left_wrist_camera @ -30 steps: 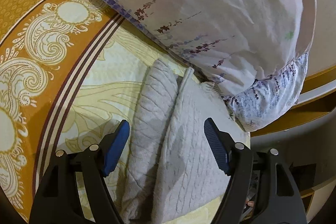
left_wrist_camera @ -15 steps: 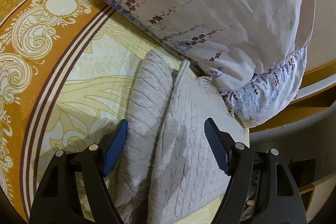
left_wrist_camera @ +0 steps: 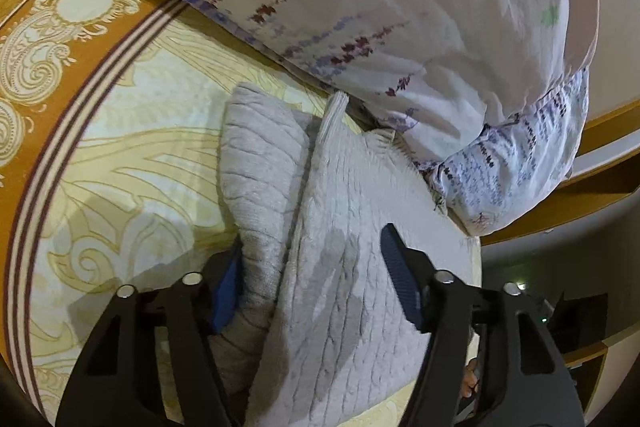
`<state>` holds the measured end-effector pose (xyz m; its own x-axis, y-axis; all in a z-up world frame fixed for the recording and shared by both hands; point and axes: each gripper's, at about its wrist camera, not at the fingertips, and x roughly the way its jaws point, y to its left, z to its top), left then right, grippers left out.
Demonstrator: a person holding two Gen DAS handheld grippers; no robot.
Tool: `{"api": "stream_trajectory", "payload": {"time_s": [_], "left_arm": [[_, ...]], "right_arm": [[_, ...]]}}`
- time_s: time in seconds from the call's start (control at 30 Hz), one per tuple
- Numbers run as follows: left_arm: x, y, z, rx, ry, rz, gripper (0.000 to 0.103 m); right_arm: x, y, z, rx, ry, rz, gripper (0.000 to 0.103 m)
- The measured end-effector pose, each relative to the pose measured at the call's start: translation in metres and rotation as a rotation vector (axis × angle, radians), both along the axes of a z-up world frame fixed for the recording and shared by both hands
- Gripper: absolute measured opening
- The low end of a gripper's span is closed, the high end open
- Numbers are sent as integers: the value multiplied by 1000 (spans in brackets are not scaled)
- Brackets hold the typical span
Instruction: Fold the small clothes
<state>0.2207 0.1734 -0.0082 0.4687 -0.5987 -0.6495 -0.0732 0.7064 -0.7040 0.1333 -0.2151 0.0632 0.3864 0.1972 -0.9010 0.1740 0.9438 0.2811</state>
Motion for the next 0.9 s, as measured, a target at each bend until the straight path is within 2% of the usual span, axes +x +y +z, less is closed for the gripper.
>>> {"api": "stream_trajectory", "payload": {"time_s": [0.13, 0.17, 0.2, 0.37, 0.6, 0.9], "left_arm": [[2, -12, 0, 63, 19, -7, 40], [2, -13, 1, 73, 23, -3, 31], [2, -14, 1, 76, 25, 1, 26], [3, -20, 16, 31, -7, -2, 22], [7, -49, 53, -57, -84, -68, 21], [27, -128, 80, -193, -124, -198, 20]], "right_arm": [[0, 0, 0, 5, 0, 8, 75], [0, 0, 0, 6, -1, 7, 75], [0, 0, 0, 7, -1, 6, 75], [0, -1, 1, 17, -5, -9, 75], [-3, -3, 3, 48, -9, -39, 75], [-15, -20, 18, 86, -38, -102, 74]]}}
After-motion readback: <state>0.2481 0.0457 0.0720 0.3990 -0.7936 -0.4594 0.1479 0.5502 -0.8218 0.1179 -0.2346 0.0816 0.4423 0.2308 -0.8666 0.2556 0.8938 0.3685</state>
